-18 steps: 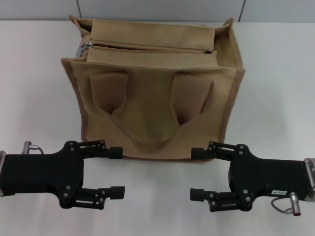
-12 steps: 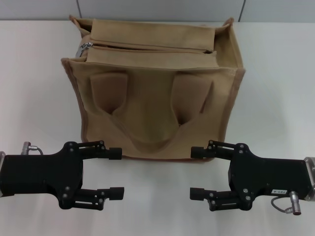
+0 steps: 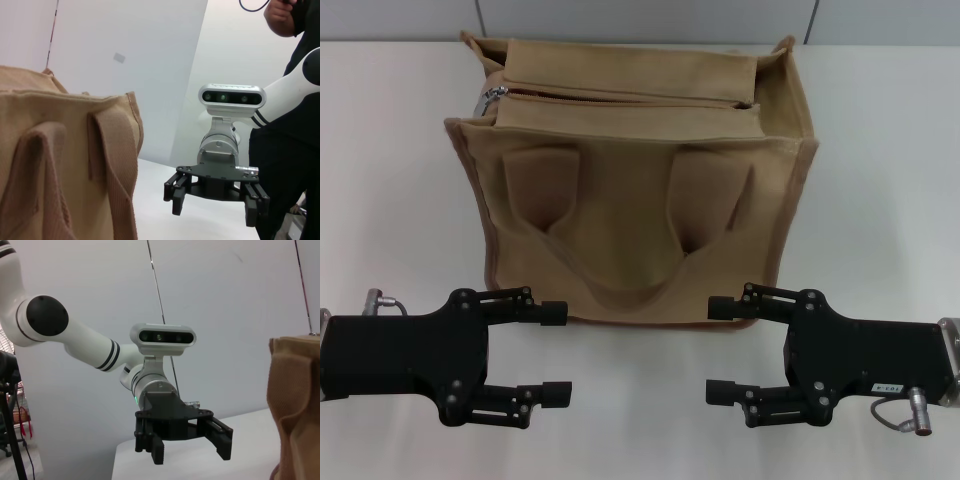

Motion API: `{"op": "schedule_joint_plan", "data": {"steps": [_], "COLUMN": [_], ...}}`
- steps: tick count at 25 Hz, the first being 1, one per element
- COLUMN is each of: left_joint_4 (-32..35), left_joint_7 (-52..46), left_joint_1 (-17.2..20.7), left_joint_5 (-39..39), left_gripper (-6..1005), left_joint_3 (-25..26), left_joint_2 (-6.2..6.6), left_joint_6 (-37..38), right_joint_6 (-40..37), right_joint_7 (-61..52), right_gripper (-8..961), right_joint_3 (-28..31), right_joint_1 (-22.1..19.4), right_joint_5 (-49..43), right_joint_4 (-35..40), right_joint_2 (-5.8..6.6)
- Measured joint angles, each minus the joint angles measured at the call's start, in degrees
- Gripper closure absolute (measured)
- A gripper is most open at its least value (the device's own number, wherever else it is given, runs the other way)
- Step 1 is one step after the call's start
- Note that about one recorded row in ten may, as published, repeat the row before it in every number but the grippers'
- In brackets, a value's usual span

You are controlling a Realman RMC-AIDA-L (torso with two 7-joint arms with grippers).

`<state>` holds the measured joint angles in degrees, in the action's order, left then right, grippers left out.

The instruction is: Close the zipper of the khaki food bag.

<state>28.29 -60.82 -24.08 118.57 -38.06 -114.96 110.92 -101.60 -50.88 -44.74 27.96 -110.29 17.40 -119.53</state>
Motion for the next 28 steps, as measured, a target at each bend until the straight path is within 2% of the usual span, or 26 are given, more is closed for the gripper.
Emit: {"op": "schedule_joint_plan", "data": {"steps": [5,8,14,20,24,26,28], "left_joint_4": [0.0,0.0,-0.1,-0.1,-1.0,-1.5,-1.6], "left_joint_7": [0.2,1.2,3.5,5.0,5.0,5.0,5.2], "left_joint_1": [-0.1,-0.5,0.5,5.2,7.3,7.9,8.4], "left_joint_5": [-0.3,-3.1,-18.4,-38.6,-43.5,-43.4,-42.4], "left_gripper": [231,237,249,261,269,273,277], "left_joint_3": [0.2,0.9,1.6,3.5,7.3,10.0,10.6], "left_joint_2": [-0.02,-0.22,-1.75,-2.60,-2.35,-1.89,-0.84], "left_joint_6": [1.0,3.8,4.3,3.9,0.8,-2.9,-8.9], "right_joint_6": [0.2,0.4,0.5,0.6,0.9,1.2,1.2], "right_joint_7": [0.0,0.0,-0.2,-0.2,-0.1,-0.1,-0.1], "right_gripper": [135,135,135,135,135,135,135], "right_joint_3": [0.1,0.2,0.4,0.6,0.6,0.6,0.6], "right_joint_1": [0.0,0.0,0.1,0.0,-0.2,-0.1,0.0], "right_joint_5": [0.0,0.0,0.0,0.0,0.0,0.0,0.0], "right_joint_4": [0.0,0.1,0.1,0.0,-0.1,-0.2,-0.2], "right_joint_2": [0.00,0.00,0.00,0.08,0.08,0.05,0.04]}}
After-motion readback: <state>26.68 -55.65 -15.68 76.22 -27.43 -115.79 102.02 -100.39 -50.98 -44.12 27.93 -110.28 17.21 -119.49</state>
